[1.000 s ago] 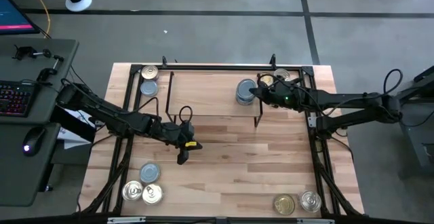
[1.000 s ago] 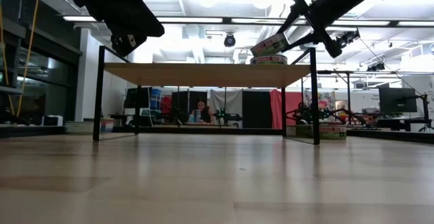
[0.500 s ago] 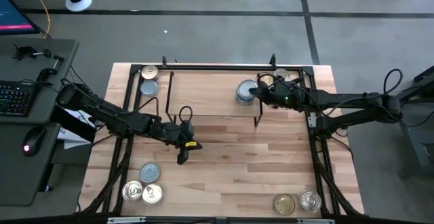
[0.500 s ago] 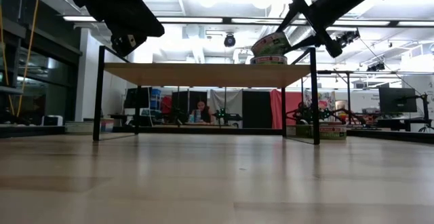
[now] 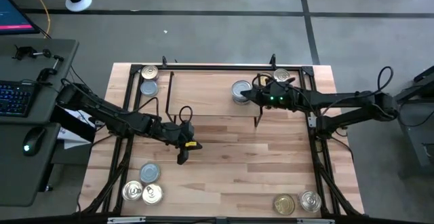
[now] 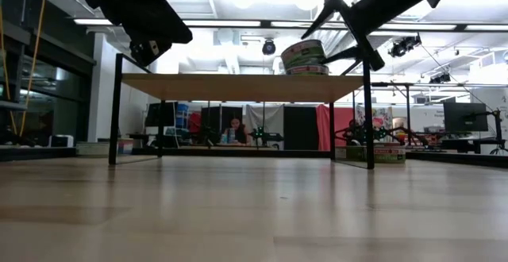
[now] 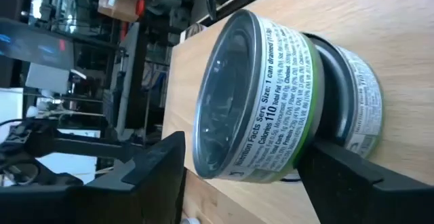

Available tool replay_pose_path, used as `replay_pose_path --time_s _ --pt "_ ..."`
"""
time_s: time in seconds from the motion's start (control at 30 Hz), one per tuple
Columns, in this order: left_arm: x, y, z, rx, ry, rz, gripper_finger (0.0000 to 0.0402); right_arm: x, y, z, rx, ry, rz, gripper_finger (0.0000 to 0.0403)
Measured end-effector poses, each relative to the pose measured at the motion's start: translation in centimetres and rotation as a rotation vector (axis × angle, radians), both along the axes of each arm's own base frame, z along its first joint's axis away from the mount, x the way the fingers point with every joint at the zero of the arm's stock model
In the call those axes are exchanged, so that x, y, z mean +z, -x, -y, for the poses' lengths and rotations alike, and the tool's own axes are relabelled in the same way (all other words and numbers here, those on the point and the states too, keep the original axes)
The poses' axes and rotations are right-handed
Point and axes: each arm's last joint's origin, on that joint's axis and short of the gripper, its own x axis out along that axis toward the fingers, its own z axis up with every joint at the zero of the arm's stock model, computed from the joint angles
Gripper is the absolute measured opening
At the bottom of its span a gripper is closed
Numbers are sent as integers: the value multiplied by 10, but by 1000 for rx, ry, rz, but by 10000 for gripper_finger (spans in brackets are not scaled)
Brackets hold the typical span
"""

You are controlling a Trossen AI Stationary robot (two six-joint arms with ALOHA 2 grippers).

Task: Stack canned seafood by type on shelf
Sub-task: Stack the green white tuna can on top of the other green white tuna can on the shelf

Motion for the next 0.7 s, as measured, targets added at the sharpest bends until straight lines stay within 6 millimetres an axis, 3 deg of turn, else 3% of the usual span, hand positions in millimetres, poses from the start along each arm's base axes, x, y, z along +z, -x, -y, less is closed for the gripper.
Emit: replay_pose_path --time_s 0.5,0.7 --pt "0 0 0 0 -1 -3 0 17 18 -3 46 106 4 264" --pt "-1 0 0 0 -2 -7 0 12 21 -3 41 82 -48 264"
